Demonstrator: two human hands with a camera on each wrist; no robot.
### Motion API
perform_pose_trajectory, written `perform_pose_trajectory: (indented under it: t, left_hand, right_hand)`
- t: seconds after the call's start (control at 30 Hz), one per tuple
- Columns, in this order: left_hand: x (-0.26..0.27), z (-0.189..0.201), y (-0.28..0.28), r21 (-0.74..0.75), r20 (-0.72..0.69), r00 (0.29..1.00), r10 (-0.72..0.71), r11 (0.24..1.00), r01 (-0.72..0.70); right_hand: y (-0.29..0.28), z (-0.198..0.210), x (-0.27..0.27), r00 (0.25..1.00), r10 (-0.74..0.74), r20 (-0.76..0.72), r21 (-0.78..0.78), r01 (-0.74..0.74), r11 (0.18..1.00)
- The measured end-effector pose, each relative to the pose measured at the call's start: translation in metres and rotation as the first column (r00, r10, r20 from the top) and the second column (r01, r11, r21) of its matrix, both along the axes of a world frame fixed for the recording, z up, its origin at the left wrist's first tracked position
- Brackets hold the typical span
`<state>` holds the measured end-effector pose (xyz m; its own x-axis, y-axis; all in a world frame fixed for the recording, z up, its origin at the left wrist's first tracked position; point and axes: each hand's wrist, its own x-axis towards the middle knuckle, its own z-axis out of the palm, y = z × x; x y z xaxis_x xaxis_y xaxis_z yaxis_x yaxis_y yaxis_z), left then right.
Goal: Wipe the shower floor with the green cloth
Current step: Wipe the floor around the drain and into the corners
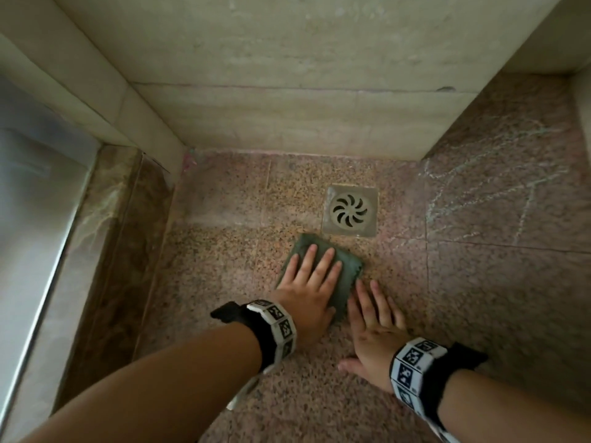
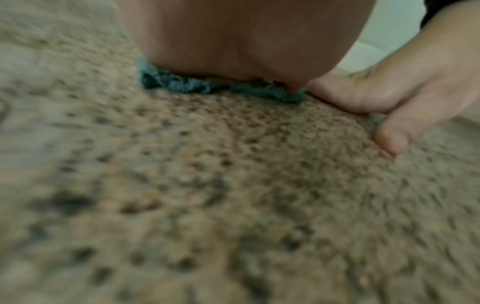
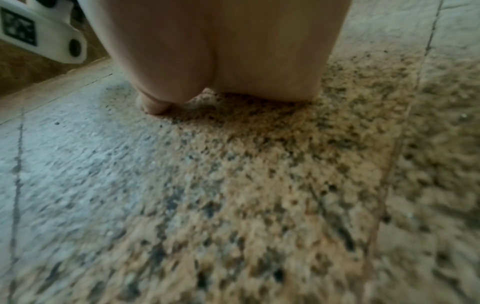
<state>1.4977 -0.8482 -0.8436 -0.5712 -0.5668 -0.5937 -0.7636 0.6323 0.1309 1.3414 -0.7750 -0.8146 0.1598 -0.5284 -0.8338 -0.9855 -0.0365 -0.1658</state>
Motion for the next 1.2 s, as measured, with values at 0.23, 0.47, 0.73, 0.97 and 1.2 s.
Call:
perform_pose_trajectory:
  t: [0.23, 0.47, 0.73, 0.97, 1.2]
  left_hand:
    - [0.043, 0.001, -0.043, -0.105, 0.006, 0.9, 0.435, 0.896, -0.432]
    - [0.15, 0.006, -0.063, -0.109, 0.152, 0.633, 0.76, 0.649, -0.753]
    - [0.048, -0.007, -0.087, -0.132, -0.022, 0.845, 0.534, 0.837, -0.532]
    - [-0.02, -0.016, -0.129, -0.199, -0.103, 0.947, 0.304, 0.926, -0.319]
    - [-0.032, -0.018, -0.136, -0.235, -0.101, 0.984, 0.146, 0.958, -0.166]
  right_hand:
    - [0.009, 0.0, -0.024, 0.997, 0.077, 0.005, -0.206, -0.075, 0.976]
    - [0.004, -0.004, -0.023, 0.996, 0.084, 0.008, -0.147, -0.082, 0.986]
    - [0.005, -0.015, -0.027, 0.994, 0.104, 0.038, -0.129, -0.098, 0.987]
    - [0.001, -0.012, -0.031, 0.996, -0.015, 0.084, -0.079, 0.022, 0.997]
    - [-0.002, -0.014, -0.031, 0.986, 0.078, 0.146, -0.085, -0.066, 0.994]
